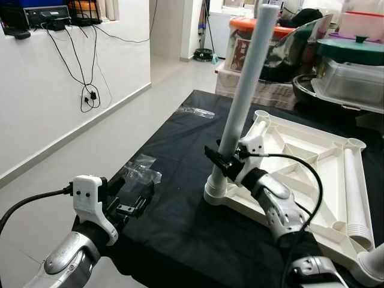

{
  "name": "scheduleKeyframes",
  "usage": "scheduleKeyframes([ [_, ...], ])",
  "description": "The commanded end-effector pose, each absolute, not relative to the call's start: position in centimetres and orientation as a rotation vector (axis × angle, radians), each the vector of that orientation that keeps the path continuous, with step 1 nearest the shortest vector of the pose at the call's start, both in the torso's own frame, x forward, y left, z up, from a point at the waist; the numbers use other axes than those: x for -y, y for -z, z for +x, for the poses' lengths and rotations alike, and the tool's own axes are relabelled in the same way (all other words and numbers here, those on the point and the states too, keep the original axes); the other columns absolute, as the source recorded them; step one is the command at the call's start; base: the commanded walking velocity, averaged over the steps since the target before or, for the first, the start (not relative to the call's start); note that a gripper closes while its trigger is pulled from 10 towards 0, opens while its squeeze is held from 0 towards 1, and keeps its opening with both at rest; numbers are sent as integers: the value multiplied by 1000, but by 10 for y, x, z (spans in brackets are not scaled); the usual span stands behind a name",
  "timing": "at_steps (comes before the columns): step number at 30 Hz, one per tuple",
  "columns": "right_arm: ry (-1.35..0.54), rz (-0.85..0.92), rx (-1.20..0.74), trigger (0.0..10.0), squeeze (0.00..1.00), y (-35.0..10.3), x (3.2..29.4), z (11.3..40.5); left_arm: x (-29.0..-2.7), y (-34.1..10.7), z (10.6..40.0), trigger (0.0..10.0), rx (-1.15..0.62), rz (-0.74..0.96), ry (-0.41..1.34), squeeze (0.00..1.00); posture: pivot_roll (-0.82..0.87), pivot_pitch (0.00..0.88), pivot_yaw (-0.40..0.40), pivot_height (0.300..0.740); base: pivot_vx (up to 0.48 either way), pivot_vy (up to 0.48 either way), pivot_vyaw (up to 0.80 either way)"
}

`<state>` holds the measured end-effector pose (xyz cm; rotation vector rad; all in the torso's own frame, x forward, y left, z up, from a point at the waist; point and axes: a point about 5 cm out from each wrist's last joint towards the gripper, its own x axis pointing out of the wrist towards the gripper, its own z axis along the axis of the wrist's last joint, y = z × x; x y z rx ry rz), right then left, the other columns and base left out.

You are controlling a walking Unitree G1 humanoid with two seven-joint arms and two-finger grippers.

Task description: Building children table

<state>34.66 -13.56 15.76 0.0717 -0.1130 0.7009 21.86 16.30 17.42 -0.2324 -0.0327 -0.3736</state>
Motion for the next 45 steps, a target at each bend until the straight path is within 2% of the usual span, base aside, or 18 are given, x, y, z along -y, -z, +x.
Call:
scheduleKeyframes([
  [1, -831, 102, 75, 0, 0, -144, 126, 336, -162, -172, 219, 10000, 25, -241, 376, 0, 87, 0, -83, 740, 0, 0, 0],
  [3, -831, 102, 75, 0, 0, -144, 126, 336, -162, -172, 219, 10000, 25, -241, 376, 0, 87, 0, -83, 740, 0, 0, 0],
  [7, -950, 83, 105, 0, 0, -146, 120, 330, -164, -172, 219, 10000, 25, -247, 365, 0, 99, 0, -92, 740, 0, 0, 0],
  [14, -1200, 31, 135, 0, 0, -157, 96, 329, -166, -172, 217, 10000, 25, -259, 351, 0, 122, 0, -104, 740, 0, 0, 0],
  [29, -1262, 62, 120, 0, 0, -155, 90, 329, -166, -171, 215, 10000, 23, -278, 337, 0, 126, 0, -114, 740, 0, 0, 0],
  [32, -1188, 123, 91, 0, 0, -148, 97, 331, -166, -168, 214, 10000, 12, -288, 331, 0, 118, 0, -111, 740, 0, 0, 0],
  [34, -1006, 88, 18, 0, 0, -136, 105, 338, -164, -166, 215, 10000, 9, -291, 334, 0, 112, 0, -111, 740, 0, 0, 0],
  [36, -1006, 88, 18, 0, 0, -136, 105, 338, -164, -166, 215, 10000, 9, -291, 334, 0, 112, 0, -111, 740, 0, 0, 0],
  [38, -707, 52, -82, 0, 0, -118, 122, 348, -163, -165, 217, 10000, 7, -291, 335, 0, 93, 0, -102, 740, 0, 0, 0],
  [39, -707, 52, -82, 0, 0, -118, 122, 348, -163, -165, 217, 10000, 7, -291, 335, 0, 93, 0, -102, 740, 0, 0, 0],
  [40, -521, 41, -128, 0, 0, -109, 135, 353, -163, -165, 218, 10000, 6, -290, 336, 0, 94, 0, -101, 740, 0, 0, 0],
  [42, -521, 41, -128, 0, 0, -109, 135, 353, -163, -165, 218, 10000, 6, -290, 336, 0, 94, 0, -101, 740, 0, 0, 0],
  [43, -349, 46, -137, 0, 0, -104, 149, 354, -163, -164, 218, 10000, 5, -289, 338, 0, 91, 0, -98, 740, 0, 0, 0],
  [44, -349, 46, -137, 0, 0, -104, 149, 354, -163, -164, 218, 10000, 5, -289, 338, 0, 91, 0, -98, 740, 0, 0, 0],
  [45, -207, 41, -122, 0, 0, -102, 161, 353, -163, -164, 219, 10000, 5, -286, 339, 0, 89, 0, -94, 740, 0, 0, 0],
])
